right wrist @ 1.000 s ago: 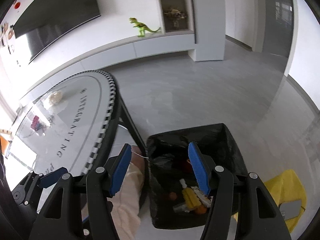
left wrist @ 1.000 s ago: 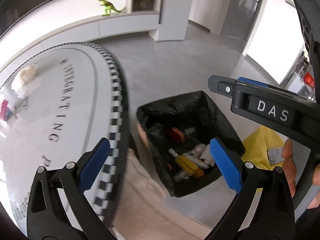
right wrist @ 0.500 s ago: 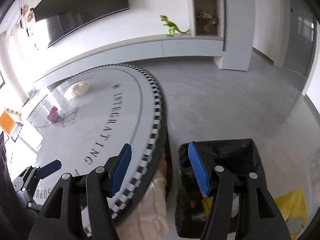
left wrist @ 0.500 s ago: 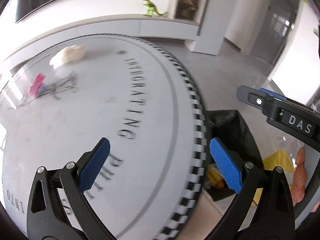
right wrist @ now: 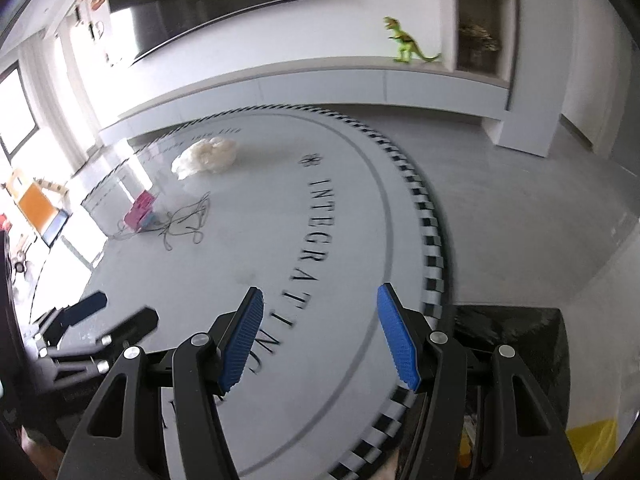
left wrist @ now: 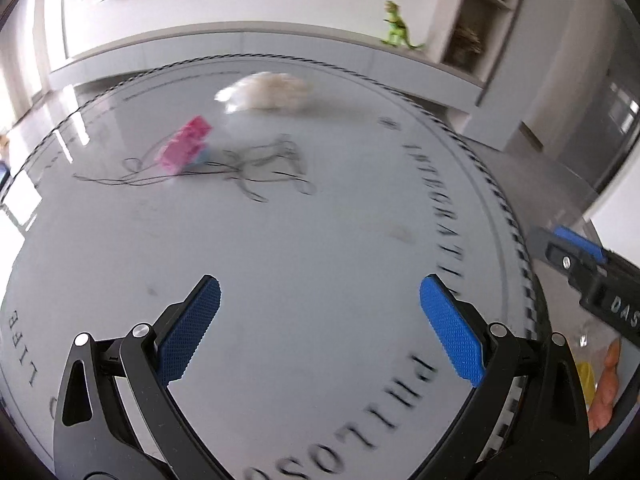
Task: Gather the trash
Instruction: 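Move both open tools back over the table toward the remaining items, then grasp the pink block with the left tool while the right tool grasps the plastic bag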
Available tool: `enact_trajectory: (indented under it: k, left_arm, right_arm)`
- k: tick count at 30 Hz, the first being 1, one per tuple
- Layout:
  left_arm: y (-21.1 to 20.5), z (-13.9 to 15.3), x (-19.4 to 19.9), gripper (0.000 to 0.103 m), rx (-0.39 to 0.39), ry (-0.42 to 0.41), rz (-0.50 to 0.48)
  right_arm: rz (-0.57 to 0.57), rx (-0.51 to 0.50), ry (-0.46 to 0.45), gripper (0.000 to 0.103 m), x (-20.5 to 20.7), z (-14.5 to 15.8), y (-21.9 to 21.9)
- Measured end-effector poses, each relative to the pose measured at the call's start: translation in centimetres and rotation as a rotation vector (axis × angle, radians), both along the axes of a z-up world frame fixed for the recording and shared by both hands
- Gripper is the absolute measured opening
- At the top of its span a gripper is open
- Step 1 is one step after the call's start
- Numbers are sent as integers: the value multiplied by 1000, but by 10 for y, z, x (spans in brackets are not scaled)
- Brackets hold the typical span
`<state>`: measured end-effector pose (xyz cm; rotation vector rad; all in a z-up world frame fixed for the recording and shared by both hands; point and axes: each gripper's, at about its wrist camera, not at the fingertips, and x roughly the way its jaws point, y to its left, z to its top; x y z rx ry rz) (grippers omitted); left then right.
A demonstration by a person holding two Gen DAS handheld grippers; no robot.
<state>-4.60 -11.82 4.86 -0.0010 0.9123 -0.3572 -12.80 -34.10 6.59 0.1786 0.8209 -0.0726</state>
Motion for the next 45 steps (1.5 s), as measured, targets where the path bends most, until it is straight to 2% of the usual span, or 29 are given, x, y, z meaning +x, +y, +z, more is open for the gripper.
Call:
enact_trajectory:
  k: [7,16,19,22,28,29,31,34,39,45]
  left_arm:
    - [27,-6,33,97,8,9,63]
    - [46,-4,83,97,37,-43,92]
    - [54,-7,104,97,42,-36,109]
    - [59,-9,121,97,55,-35,113]
    - [60,-16,147,96,58,-33,95]
    - [60,-17,150,95,60,-35,94]
    - [61,-19,158,76,56,-30,86]
    - [62,-24,167,60,55,0,72]
    - [62,-34,169,49,101,0,57]
    - [67,-33,166,48,88,-13,32]
  right_arm:
    - [58,-20,17,60,36,-6,23]
    - [110,-29,6,60,78,-2,43]
    - [134,-47,21,60,97,-3,51]
    - [160,-58,30,60,116,-4,57]
    - [169,-19,60,60,156,-10,63]
    - [169,-11,63,60,160,-11,64]
    - [165,-2,67,60,170,-13,65]
    - [165,-4,62,60,185,-13,67]
    - [167,11,62,60,213,-14,71]
    - [171,30,68,60,248,-16,79]
